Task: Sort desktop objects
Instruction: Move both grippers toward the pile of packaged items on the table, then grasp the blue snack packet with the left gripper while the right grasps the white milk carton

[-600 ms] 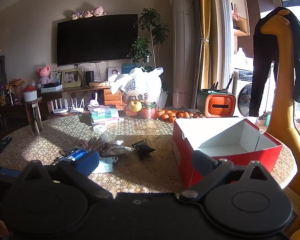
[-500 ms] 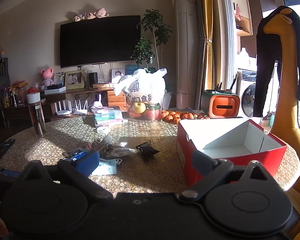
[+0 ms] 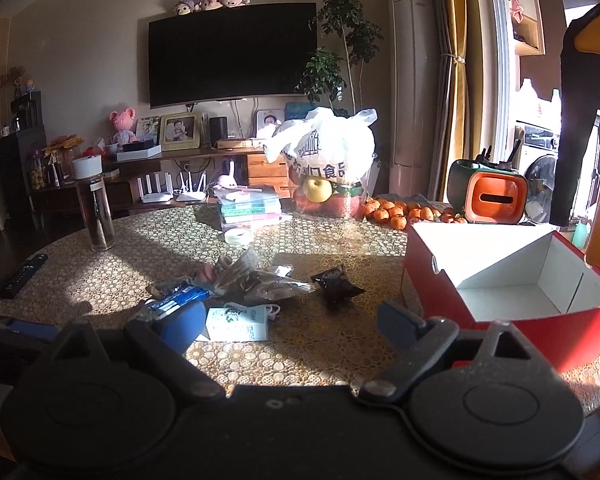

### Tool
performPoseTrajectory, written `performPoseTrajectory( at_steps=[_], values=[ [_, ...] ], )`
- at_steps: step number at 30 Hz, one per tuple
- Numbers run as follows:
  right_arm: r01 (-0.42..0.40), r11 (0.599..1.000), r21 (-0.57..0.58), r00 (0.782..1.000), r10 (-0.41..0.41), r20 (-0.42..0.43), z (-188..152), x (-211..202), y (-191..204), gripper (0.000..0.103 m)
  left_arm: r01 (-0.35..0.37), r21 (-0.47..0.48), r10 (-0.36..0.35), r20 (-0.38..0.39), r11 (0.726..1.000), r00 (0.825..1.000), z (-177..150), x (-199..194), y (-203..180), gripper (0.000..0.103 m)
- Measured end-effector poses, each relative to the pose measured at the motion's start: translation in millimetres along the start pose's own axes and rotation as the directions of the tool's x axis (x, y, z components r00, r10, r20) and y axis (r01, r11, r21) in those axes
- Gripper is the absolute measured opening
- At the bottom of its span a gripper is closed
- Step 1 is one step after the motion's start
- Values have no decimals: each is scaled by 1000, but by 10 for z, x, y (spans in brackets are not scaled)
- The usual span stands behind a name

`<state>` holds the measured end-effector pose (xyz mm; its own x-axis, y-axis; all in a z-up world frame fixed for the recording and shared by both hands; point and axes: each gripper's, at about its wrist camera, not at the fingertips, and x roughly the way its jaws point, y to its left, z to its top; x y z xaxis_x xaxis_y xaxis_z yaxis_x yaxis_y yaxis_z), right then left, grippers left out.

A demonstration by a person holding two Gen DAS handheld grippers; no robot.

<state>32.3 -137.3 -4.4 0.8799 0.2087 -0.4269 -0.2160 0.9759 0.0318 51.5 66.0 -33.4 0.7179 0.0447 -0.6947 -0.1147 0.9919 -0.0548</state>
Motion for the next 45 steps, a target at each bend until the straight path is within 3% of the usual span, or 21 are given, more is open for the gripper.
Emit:
performPoseTrajectory(
  at_steps=[18, 34, 45],
  values=[
    [-21, 1000, -23, 993, 18, -117, -33, 834, 118, 88, 44, -6, -44, 15, 999, 999, 273, 632, 351, 102],
    [-82, 993, -84, 983, 67, -169, -176, 1363, 337, 86, 142, 53, -143, 14, 988, 990, 606, 1021, 508, 101],
    [-96, 989, -117, 980, 73, -186, -292, 1600, 471, 86, 197, 84, -196, -29, 977, 980, 639, 1237, 402, 88]
  ],
)
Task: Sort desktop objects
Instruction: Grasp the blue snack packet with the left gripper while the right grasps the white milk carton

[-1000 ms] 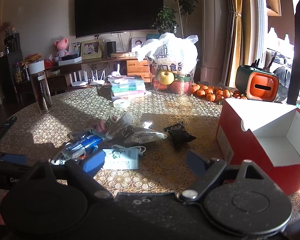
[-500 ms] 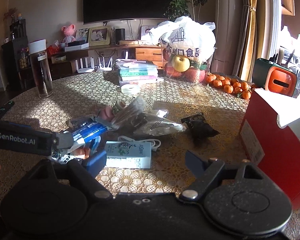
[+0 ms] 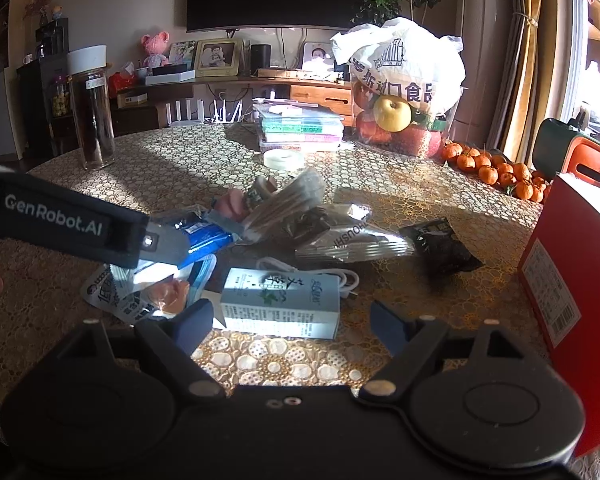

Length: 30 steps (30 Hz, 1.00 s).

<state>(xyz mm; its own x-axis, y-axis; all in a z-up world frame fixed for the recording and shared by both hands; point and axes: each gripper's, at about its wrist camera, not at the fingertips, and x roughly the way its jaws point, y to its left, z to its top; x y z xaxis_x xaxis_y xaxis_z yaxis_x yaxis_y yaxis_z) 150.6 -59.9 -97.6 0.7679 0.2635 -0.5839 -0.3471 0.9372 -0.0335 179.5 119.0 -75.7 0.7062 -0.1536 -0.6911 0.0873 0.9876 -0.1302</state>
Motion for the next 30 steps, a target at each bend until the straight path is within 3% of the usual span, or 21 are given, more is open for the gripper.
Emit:
performPoseTrajectory(
  at_steps=[4, 19, 30],
  values=[
    [5, 1000, -3, 1000, -5, -1, -4, 70, 35, 85, 12, 7, -12, -14, 1000, 1000, 5, 81, -1, 80],
    [-1, 1000, 9, 999, 1, -32, -52, 200, 36, 74, 19, 27, -18, -26, 999, 999, 10, 278, -38, 69],
    [-9, 1000, 16, 999, 10, -34, -50, 223, 44, 70, 37, 9, -36, -37, 999, 999, 21, 336, -31, 43]
  ],
)
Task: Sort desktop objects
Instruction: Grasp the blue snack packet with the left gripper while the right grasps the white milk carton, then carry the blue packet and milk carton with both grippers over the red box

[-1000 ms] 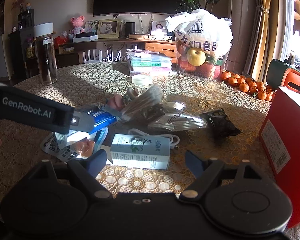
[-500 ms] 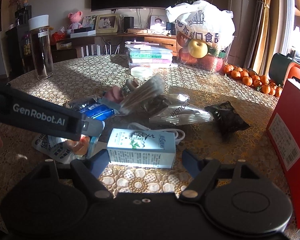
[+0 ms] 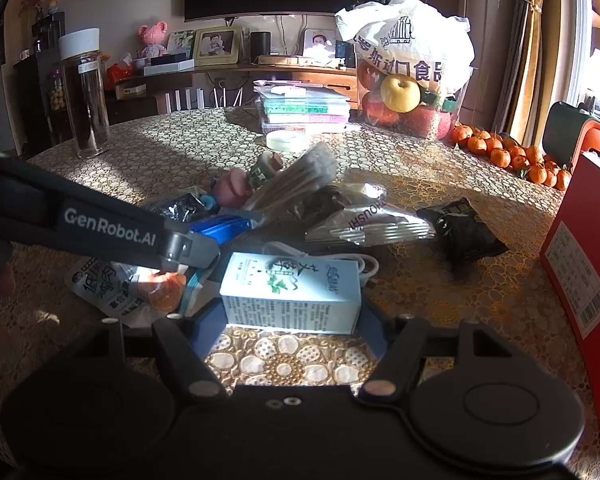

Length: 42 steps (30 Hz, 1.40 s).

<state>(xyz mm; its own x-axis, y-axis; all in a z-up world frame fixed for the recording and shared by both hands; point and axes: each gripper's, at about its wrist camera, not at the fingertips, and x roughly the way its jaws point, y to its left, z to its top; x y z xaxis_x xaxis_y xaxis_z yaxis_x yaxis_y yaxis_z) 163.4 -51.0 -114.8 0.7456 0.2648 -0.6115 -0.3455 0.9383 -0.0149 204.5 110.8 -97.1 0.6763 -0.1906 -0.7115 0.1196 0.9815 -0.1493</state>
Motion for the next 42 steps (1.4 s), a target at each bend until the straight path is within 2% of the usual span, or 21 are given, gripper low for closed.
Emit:
performPoseTrajectory(
  at_steps=[10, 25, 42],
  values=[
    [11, 999, 30, 1000, -11, 2, -17, -26, -73, 68, -14, -8, 14, 11, 1000, 1000, -9, -12, -14, 35],
    [57, 996, 62, 998, -58, 21, -39, -253, -252, 68, -39, 5, 39, 36, 999, 999, -14, -214, -164, 34],
    [59, 993, 98, 994, -68, 83, 17, -892, -435, 68, -42, 64, 37, 85, 997, 996, -37, -729, -614, 35]
  ],
)
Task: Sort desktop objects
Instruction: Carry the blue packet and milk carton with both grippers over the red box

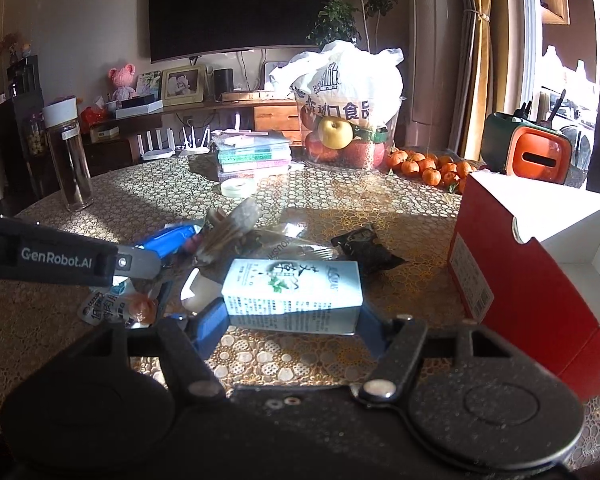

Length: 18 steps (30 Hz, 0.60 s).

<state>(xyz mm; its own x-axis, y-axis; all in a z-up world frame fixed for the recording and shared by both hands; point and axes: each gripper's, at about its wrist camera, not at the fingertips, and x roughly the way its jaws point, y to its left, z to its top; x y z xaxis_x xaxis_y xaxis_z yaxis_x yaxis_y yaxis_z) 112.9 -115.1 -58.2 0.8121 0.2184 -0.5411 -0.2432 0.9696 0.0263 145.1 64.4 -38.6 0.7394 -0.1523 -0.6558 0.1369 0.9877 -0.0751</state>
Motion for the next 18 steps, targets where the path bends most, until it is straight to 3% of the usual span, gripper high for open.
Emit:
performPoseTrajectory(
  at_steps=[18],
  values=[
    [17, 999, 39, 998, -20, 68, 142, -882, -502, 68, 43, 117, -48, 46, 992, 998, 71, -602, -842, 35]
  ],
)
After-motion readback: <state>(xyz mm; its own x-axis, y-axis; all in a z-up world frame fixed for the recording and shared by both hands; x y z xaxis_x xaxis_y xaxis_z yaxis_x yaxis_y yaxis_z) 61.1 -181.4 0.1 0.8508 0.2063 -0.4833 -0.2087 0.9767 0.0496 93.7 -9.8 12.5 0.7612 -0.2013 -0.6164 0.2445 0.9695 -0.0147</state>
